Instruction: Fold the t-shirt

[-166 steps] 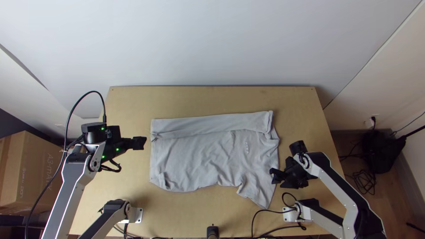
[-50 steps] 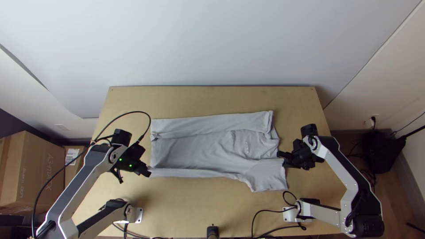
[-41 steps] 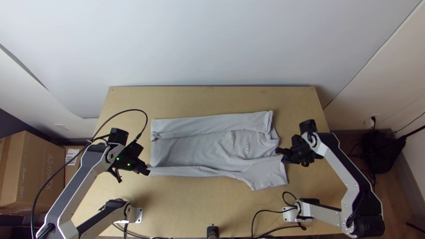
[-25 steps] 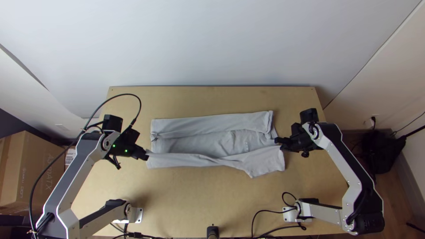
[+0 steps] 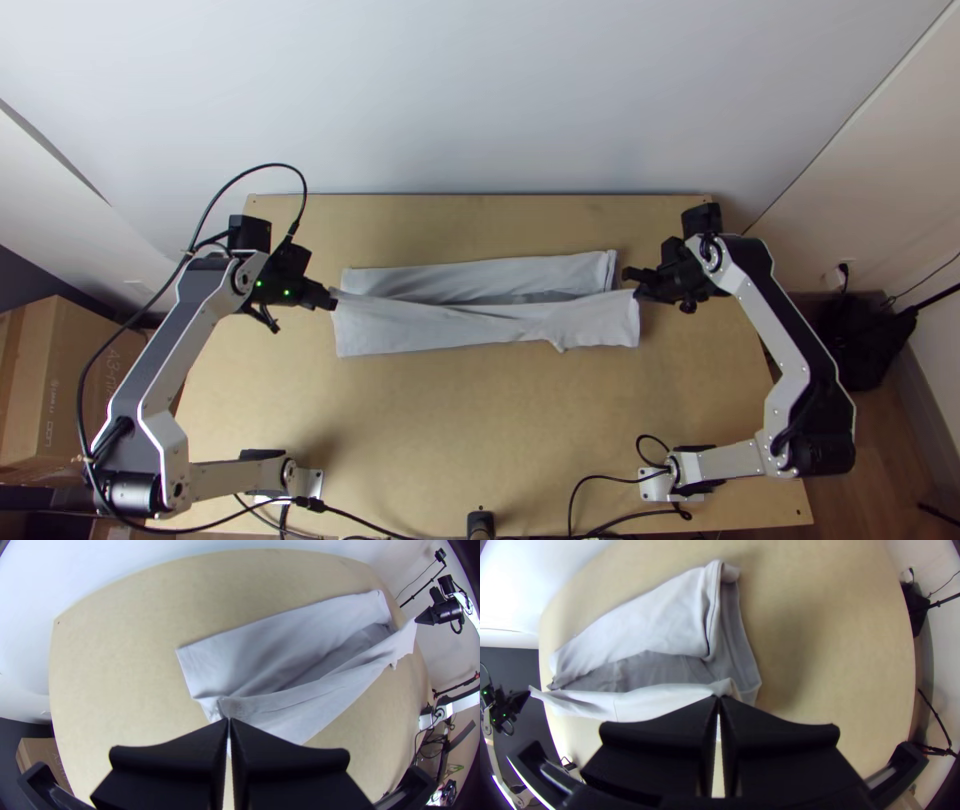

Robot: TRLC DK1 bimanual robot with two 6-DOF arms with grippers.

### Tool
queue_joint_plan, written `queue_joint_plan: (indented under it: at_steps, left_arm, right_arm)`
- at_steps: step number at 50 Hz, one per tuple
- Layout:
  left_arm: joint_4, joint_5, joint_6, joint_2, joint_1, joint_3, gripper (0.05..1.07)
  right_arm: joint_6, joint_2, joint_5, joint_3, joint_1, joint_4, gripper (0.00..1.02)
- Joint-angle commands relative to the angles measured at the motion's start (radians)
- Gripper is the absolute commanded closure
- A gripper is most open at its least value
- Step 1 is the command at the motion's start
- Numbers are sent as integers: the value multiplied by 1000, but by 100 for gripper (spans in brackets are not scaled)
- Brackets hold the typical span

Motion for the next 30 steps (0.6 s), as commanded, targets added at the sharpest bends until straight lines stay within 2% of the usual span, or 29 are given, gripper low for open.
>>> queue_joint_plan:
  at_steps: [1,19,30]
  left_arm:
    - [17,9,-20,66,-3,60,105]
    - [66,7,-23,279,20,213,105]
    - [80,9,-72,409,18,302,105]
  right_arm:
    - [22,76,22,76,14,6,100]
    - [30,407,22,393,17,12,100]
    - [56,648,22,623,20,14,100]
